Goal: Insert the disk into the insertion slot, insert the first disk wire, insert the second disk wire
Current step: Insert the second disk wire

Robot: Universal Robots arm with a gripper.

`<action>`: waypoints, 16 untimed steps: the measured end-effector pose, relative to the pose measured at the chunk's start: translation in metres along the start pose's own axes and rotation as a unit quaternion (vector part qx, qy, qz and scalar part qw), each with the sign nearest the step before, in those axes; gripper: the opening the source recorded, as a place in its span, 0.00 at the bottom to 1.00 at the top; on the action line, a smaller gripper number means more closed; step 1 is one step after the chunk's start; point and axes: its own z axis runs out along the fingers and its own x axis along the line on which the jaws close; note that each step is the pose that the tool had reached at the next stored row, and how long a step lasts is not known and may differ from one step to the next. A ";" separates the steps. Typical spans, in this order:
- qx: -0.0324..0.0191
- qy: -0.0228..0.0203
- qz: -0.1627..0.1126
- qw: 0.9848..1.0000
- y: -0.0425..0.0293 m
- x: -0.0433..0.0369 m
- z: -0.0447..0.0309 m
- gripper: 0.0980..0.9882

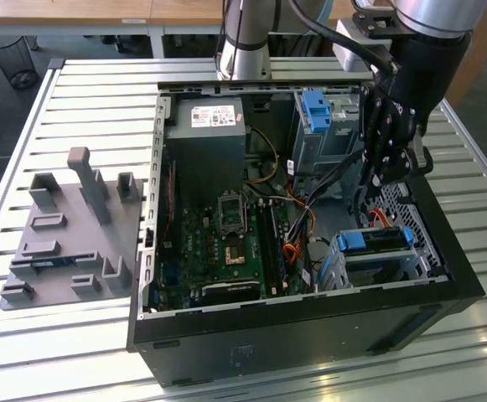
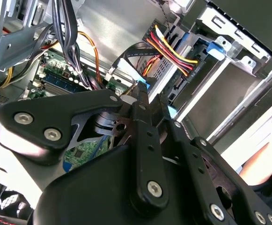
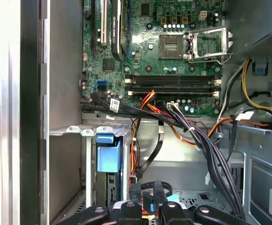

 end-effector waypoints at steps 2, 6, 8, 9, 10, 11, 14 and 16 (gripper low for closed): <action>0.000 0.000 0.000 1.000 0.0000 0.0001 -0.0023 0.17; 0.000 0.000 0.000 1.000 0.0000 0.0002 -0.0028 0.17; 0.000 0.000 0.001 1.000 0.0000 0.0000 -0.0026 0.17; 0.000 0.001 0.001 1.000 0.0000 0.0000 -0.0024 0.17; 0.000 0.001 0.002 1.000 -0.0001 -0.0001 -0.0021 0.17; 0.000 0.002 0.003 1.000 -0.0003 -0.0001 -0.0017 0.17; 0.000 0.004 0.005 1.000 -0.0012 -0.0002 -0.0004 0.17; 0.000 0.006 0.007 1.000 -0.0018 -0.0002 0.0006 0.17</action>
